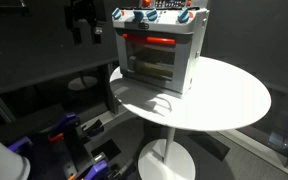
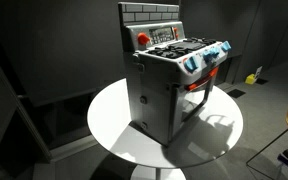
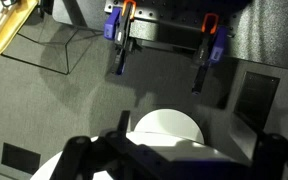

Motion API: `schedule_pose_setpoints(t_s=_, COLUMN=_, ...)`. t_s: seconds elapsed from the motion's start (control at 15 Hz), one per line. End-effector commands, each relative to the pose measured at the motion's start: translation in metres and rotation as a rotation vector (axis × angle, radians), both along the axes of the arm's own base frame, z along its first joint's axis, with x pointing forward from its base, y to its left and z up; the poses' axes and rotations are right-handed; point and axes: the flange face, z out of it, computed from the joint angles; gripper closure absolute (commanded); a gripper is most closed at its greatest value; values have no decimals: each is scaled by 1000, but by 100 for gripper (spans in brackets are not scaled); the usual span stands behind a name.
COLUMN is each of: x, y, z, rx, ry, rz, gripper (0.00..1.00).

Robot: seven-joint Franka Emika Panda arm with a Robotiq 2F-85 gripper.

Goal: Press the top button on the right side of the stove.

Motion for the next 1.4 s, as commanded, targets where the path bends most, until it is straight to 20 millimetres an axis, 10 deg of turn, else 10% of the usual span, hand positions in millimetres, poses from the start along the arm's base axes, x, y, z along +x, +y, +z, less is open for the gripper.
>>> schedule_pose_setpoints(t_s=0.0, x=0, y=0, z=1, rx=0, ry=1, rz=0, gripper=0)
schedule_pose_setpoints(t_s=0.53, x=26, y=-1, z=29, rx=-2, ry=-108, rz=-5, gripper=0)
schedule_pose_setpoints(t_s=1.33, x=131, y=-27, z=127, rx=-19, ry=-555, rz=8, gripper=0)
